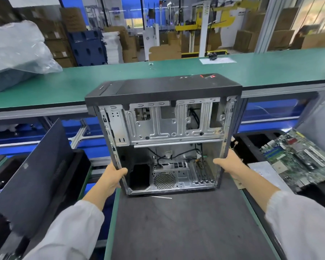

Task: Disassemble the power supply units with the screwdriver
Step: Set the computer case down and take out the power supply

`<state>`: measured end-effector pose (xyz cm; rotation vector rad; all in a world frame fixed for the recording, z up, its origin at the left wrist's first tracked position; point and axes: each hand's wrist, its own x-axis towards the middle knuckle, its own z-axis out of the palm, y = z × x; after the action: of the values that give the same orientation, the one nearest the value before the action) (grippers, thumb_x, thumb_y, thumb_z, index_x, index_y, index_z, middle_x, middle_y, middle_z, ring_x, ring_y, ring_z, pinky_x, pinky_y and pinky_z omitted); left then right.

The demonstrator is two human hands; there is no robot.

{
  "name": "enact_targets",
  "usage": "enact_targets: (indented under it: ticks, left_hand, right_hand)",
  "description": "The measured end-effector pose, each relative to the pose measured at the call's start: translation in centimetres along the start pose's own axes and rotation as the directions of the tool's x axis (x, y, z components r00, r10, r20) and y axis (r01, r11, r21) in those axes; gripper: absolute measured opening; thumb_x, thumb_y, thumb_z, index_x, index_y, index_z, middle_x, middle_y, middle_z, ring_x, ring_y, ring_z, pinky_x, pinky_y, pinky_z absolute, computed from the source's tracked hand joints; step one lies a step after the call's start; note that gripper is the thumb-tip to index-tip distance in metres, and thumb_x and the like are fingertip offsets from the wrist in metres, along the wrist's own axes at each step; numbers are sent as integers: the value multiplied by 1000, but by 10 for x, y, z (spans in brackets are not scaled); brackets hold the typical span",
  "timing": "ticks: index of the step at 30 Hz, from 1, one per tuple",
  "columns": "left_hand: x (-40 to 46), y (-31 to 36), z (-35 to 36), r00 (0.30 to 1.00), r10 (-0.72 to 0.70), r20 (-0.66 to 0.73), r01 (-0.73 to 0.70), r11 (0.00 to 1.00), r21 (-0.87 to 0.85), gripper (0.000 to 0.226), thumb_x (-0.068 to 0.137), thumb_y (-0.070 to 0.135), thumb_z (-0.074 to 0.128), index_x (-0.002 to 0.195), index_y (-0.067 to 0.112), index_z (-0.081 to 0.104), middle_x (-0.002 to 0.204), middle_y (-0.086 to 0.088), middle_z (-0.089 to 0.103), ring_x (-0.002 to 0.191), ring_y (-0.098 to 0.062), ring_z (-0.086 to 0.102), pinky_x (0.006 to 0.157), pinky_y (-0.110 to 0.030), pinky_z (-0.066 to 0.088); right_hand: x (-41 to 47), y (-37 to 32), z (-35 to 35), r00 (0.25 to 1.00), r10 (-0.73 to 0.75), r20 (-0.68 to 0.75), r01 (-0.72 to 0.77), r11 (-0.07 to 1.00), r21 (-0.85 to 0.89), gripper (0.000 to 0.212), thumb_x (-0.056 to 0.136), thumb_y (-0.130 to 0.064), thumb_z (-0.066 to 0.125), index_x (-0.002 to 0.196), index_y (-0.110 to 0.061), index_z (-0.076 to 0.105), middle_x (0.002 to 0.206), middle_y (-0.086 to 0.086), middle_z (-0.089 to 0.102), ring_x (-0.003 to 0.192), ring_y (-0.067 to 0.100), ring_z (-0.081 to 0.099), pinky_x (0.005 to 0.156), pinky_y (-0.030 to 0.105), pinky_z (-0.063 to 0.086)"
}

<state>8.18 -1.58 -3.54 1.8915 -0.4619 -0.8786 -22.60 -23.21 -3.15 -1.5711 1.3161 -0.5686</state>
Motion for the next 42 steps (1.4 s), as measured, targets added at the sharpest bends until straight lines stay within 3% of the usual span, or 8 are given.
enact_targets:
  ticks: [5, 10, 17, 27, 31, 35, 39, 42]
  left_hand:
    - [3, 2, 9, 998, 23, -58, -26, 998, -48, 23, 87, -7, 48, 76, 13, 42, 71, -8, 37, 73, -23, 36, 70, -38, 35]
    - [2, -1, 33, 996, 85, -35, -87, 994, -62, 17, 89, -6, 51, 94, 10, 48, 77, -6, 47, 77, -22, 44, 76, -39, 41]
    - [11, 3, 46, 992, 113, -52, -114, 993, -33, 22, 89, -5, 52, 84, 15, 45, 71, -4, 43, 66, -19, 40, 62, -30, 37]
    - [11, -11, 29, 993, 72, -95, -71, 997, 19, 17, 91, -1, 52, 86, 10, 40, 77, -8, 38, 77, -23, 39, 67, -36, 37]
    - [1, -10, 27, 996, 75, -39, -75, 997, 9, 7, 94, 4, 50, 96, 9, 45, 83, -9, 47, 84, -27, 46, 78, -42, 41]
    - [-9, -10, 22, 995, 60, 79, -56, 997, -53, 42, 96, 17, 59, 133, 20, 40, 126, 0, 53, 119, -25, 49, 103, -52, 35]
    - [-17, -16, 23, 988, 84, 130, -84, 996, -5, 62, 91, 26, 67, 142, 29, 31, 133, 9, 44, 119, -18, 45, 96, -47, 38]
    - [-19, -17, 23, 987, 89, 131, -108, 983, 146, 64, 91, 21, 67, 142, 19, 28, 135, 1, 48, 121, -25, 50, 99, -46, 43]
  right_hand:
    - [14, -5, -3, 1000, -1, 11, 1, 1000, 9, 30, 83, 1, 64, 108, -12, 57, 82, 3, 60, 73, 16, 54, 56, 25, 37]
    - [30, -1, -19, 999, -11, -47, 12, 1000, 19, 25, 85, 3, 61, 108, -7, 56, 96, 13, 61, 91, 29, 57, 81, 37, 45]
    - [36, 10, -25, 998, -11, -61, 13, 999, 32, 19, 87, 2, 60, 98, -12, 55, 79, 2, 56, 77, 20, 53, 59, 28, 39]
    - [29, 12, -9, 998, -47, -39, 49, 997, 55, 25, 84, 1, 61, 106, -10, 58, 86, 2, 62, 83, 22, 56, 67, 27, 41]
    - [20, 14, -8, 996, -62, -68, 64, 997, 36, 27, 85, -7, 62, 110, -17, 58, 89, -3, 63, 91, 23, 58, 78, 29, 41]
    - [10, 13, -7, 998, -30, -54, 32, 998, 46, 34, 90, -19, 59, 123, -21, 53, 115, 3, 61, 100, 21, 54, 84, 32, 40]
    - [-6, 21, -15, 999, 21, 26, -19, 996, -89, 55, 90, -25, 59, 141, -16, 41, 138, 4, 49, 117, 24, 50, 93, 35, 44]
    - [-17, 26, -22, 994, 69, 81, -60, 993, -101, 65, 89, -21, 58, 148, -19, 32, 131, 5, 48, 105, 23, 51, 84, 31, 42]
